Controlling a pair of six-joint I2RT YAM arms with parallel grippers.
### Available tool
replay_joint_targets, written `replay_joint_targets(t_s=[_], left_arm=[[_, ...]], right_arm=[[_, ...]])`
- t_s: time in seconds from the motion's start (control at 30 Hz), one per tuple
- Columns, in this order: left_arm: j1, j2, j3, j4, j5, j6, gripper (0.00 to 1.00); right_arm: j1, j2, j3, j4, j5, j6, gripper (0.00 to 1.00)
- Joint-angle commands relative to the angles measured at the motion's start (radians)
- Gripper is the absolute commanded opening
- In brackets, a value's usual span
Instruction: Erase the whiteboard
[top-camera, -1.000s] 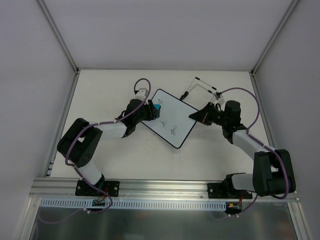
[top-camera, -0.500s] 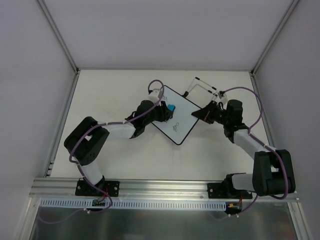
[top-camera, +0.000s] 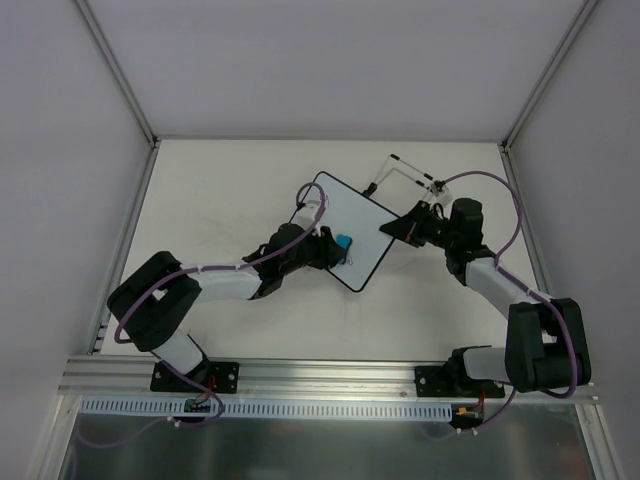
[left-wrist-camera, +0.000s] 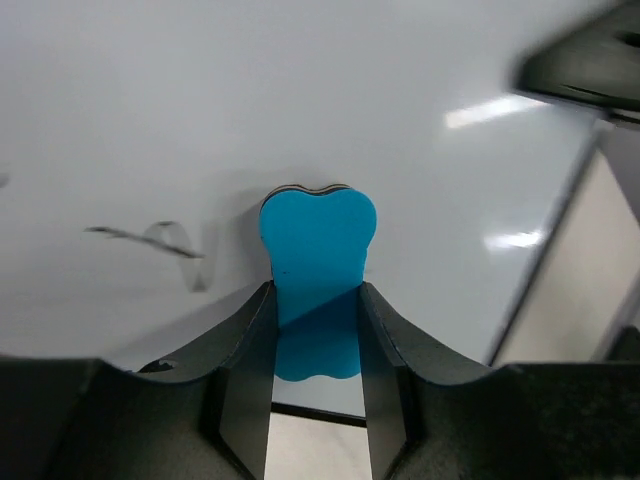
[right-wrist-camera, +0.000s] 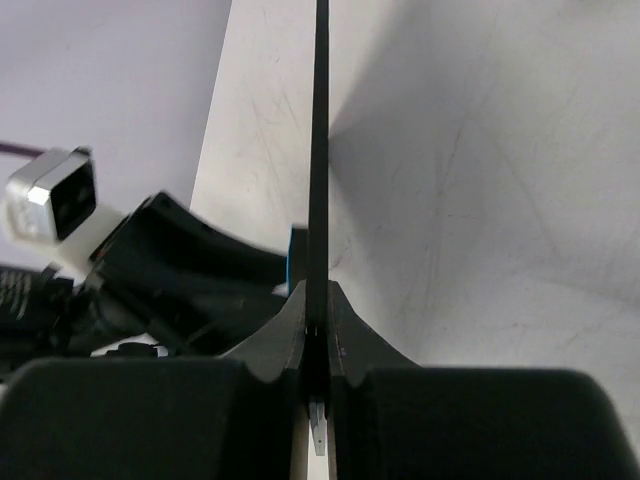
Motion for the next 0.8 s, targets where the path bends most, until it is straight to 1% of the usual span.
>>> replay_joint_targets(t_s=[0.0, 0.07, 0.17, 0.3, 0.37, 0.4, 0.47, 0.5, 0.57, 0.6, 0.7, 0.73, 0.77], left_arm=[[0.121, -0.036, -0.071, -0.08, -0.089, -0.02, 0.0], [0.164, -0.033, -0.082, -0.081, -0.091, -0.014, 0.0], [0.227, 0.011, -0.084, -0.072, -0.072, -0.003, 0.0], [0.247, 0.108, -0.033, -0.055, -0.043, 0.005, 0.0], [0.243, 0.123, -0.015, -0.046, 0.016, -0.003, 0.0], [0.235, 0.128, -0.003, -0.045, 0.023, -0.011, 0.0], [0.211, 0.126, 0.008, -0.038, 0.029, -0.005, 0.0], [0.171, 0.125, 0.022, -0.038, 0.032, 0.015, 0.0], [0.129, 0.125, 0.036, -0.037, 0.038, 0.019, 0.0], [0.085, 0.126, 0.052, -0.038, 0.044, 0.022, 0.0], [0.007, 0.14, 0.089, -0.046, 0.073, 0.034, 0.0], [-0.044, 0.143, 0.1, -0.063, 0.09, 0.032, 0.0], [-0.068, 0.148, 0.108, -0.069, 0.101, 0.031, 0.0]], right_arm=[[0.019, -0.019, 0.056, 0.116, -0.11, 0.044, 0.0], [0.019, -0.019, 0.056, 0.116, -0.111, 0.042, 0.0], [0.019, -0.019, 0.062, 0.118, -0.116, 0.042, 0.0], [0.019, -0.011, 0.068, 0.116, -0.119, 0.045, 0.0], [0.02, -0.01, 0.074, 0.116, -0.122, 0.045, 0.0], [0.019, -0.008, 0.076, 0.118, -0.122, 0.047, 0.0], [0.019, -0.007, 0.077, 0.118, -0.124, 0.047, 0.01], [0.019, -0.005, 0.079, 0.119, -0.122, 0.047, 0.0], [0.019, 0.004, 0.08, 0.135, -0.128, 0.056, 0.0], [0.019, 0.009, 0.08, 0.138, -0.128, 0.06, 0.0], [0.019, 0.013, 0.08, 0.139, -0.125, 0.064, 0.0], [0.019, 0.013, 0.08, 0.139, -0.122, 0.062, 0.0], [0.019, 0.013, 0.079, 0.139, -0.121, 0.062, 0.0]])
